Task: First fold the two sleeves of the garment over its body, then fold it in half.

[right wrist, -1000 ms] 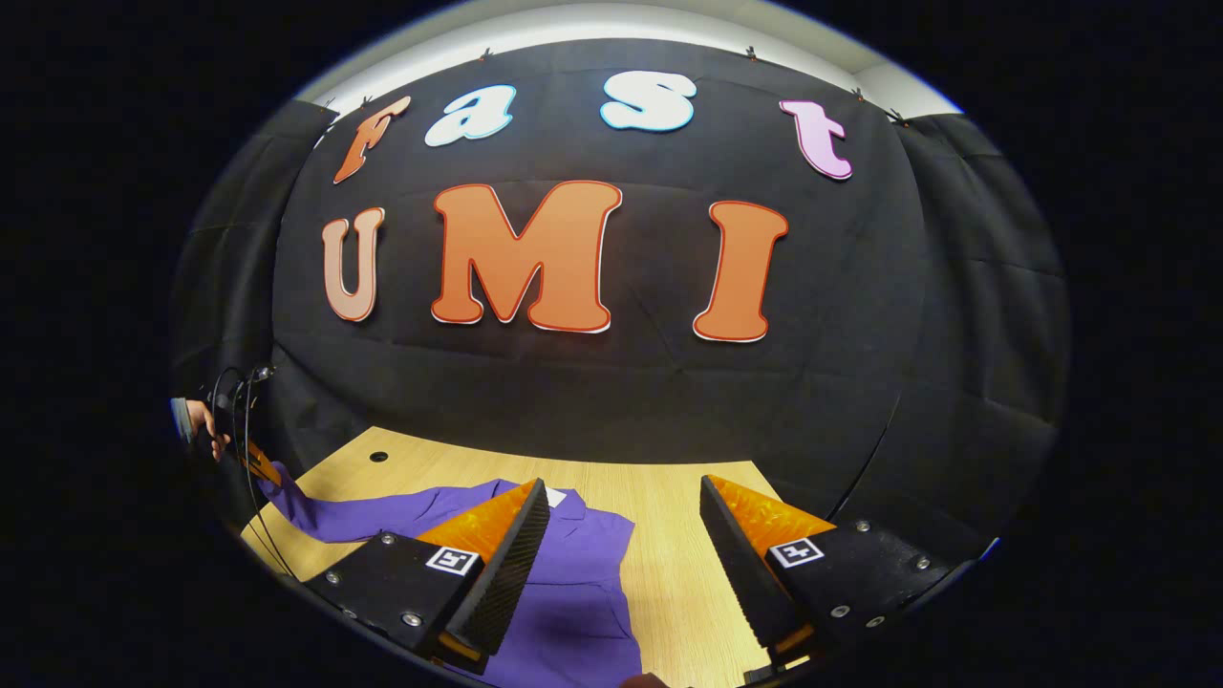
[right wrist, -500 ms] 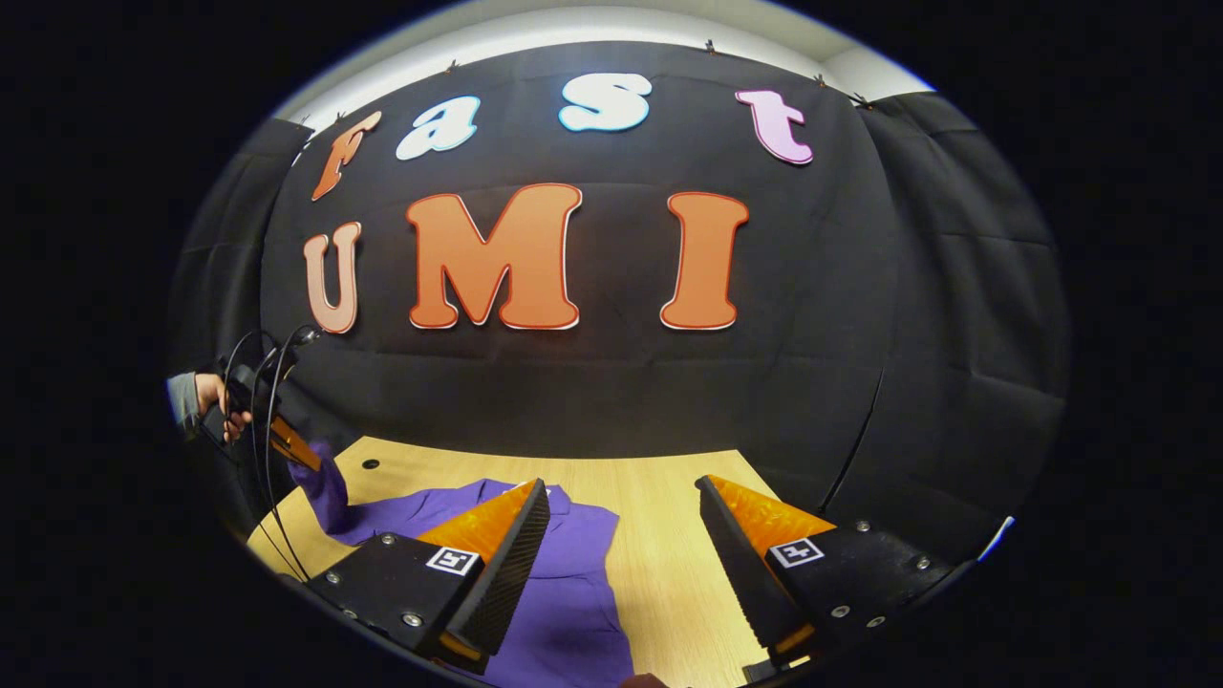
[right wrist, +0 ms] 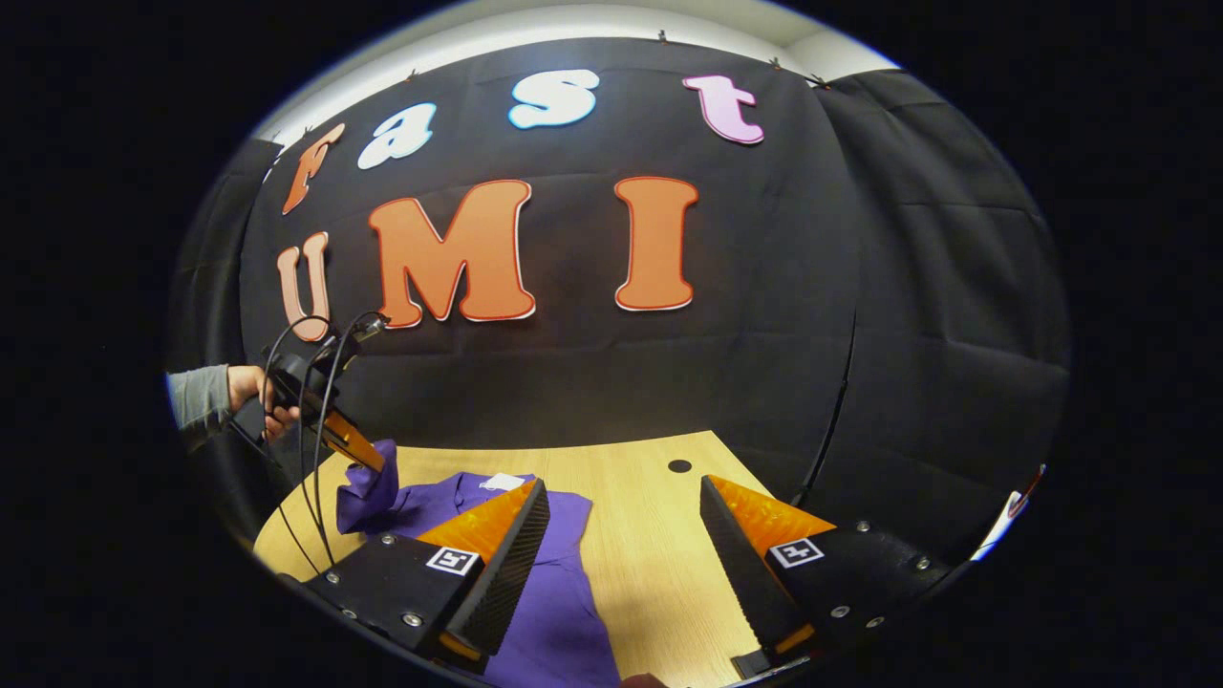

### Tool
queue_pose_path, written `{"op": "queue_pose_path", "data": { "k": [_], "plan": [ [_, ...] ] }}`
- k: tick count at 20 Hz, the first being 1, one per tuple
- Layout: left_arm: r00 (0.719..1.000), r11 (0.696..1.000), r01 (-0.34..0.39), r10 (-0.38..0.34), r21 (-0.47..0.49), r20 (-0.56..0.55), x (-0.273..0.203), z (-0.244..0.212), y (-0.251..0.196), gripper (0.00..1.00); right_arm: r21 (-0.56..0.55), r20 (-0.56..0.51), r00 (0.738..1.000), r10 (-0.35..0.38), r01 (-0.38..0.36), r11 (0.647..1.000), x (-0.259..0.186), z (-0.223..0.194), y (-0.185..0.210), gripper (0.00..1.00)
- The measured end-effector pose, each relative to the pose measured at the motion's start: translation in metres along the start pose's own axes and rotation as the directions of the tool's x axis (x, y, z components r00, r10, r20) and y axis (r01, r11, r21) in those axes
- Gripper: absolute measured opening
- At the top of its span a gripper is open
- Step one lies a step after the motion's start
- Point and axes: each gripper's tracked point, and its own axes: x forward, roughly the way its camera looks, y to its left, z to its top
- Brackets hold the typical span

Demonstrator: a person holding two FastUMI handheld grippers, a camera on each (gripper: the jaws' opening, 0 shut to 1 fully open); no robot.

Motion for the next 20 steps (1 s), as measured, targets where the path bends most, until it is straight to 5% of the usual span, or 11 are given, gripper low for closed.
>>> {"op": "queue_pose_path", "data": {
  "k": [13,20],
  "plan": [
    [0.995,0.972,0.064,-0.044,0.224,-0.093,0.102,0.041,-0.147,0.08,0.047,-0.047,0.997,-0.06,0.062,0.997,0.004,-0.02,-0.051,0.94],
    [0.989,0.951,0.127,-0.142,0.282,0.035,0.074,0.053,-0.186,0.18,0.037,-0.061,0.998,-0.019,0.021,0.999,0.02,-0.023,-0.044,0.94]
  ]
}}
